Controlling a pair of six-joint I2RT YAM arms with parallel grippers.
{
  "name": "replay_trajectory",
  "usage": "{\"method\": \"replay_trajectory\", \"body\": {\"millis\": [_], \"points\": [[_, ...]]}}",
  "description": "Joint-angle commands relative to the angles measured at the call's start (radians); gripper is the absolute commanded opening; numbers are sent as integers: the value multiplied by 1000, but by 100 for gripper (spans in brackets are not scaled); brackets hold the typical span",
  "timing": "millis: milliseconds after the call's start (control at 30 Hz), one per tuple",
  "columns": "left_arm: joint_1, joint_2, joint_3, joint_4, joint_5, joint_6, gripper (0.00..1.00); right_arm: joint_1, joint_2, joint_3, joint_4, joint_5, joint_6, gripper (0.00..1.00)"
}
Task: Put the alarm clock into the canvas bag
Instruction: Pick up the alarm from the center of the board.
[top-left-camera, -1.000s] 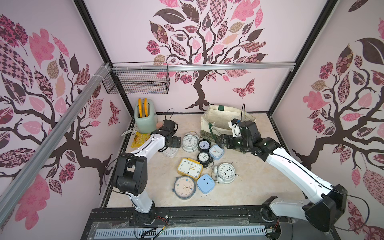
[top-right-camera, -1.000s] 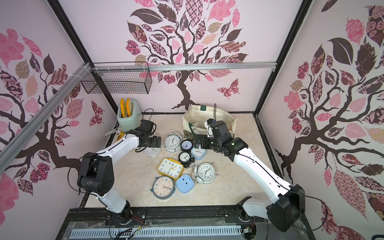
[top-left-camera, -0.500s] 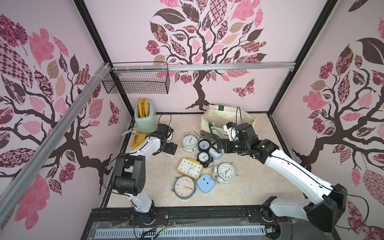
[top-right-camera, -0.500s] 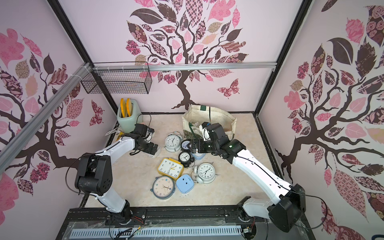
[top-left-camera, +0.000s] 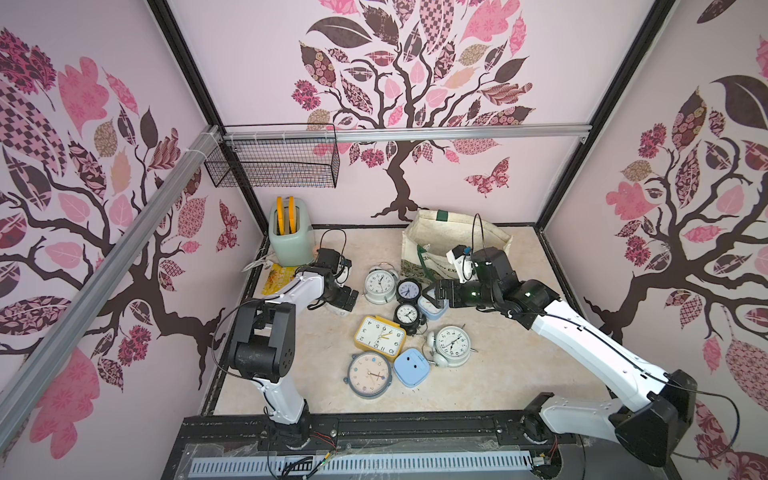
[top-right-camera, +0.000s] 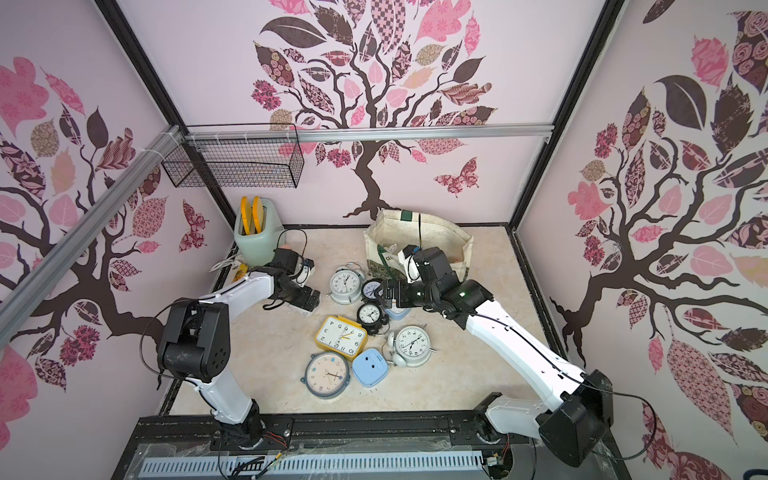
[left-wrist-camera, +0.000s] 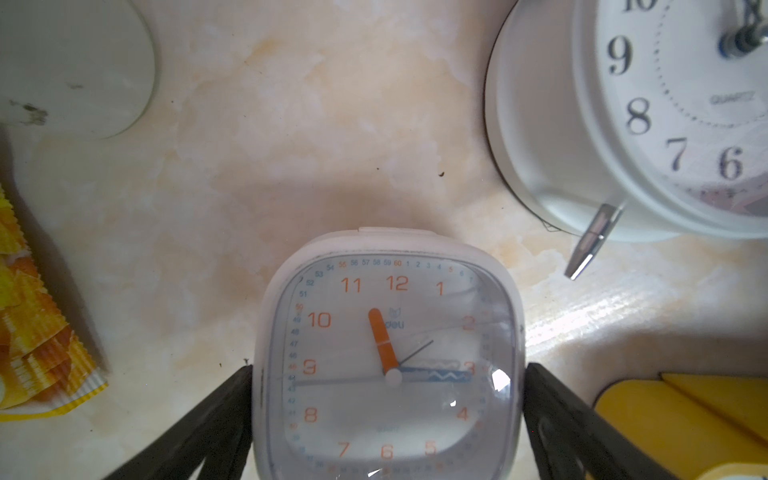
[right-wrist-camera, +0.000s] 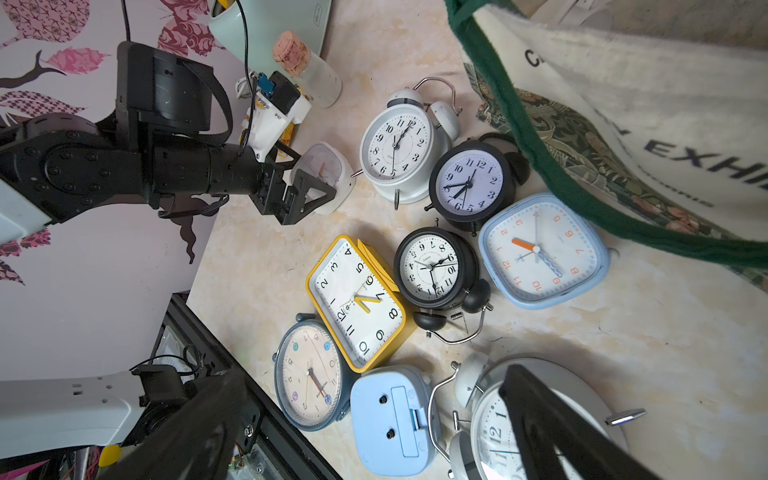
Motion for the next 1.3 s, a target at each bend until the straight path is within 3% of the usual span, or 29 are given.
{"method": "replay_trajectory", "body": {"millis": [0, 433, 700, 900, 1167, 1267], "points": [[-19, 18, 5, 33, -28, -17, 98, 3, -11, 4, -12, -11, -1, 100], [-102, 71, -36, 30, -175, -37, 98, 4, 9, 18, -10, -11, -7, 100], [-109, 58, -33, 48, -179, -75, 97, 3, 18, 23, -1, -11, -8, 100], [-131, -74, -64, 94, -142, -145, 89, 3, 19, 50, -14, 14, -25, 100], [-146, -362, -125, 155, -172, -229, 86, 4, 40, 110, -34, 39, -40, 100], [-161, -467, -143, 199, -32, -203, 86, 3, 68, 149, -31, 12, -39, 100]]}}
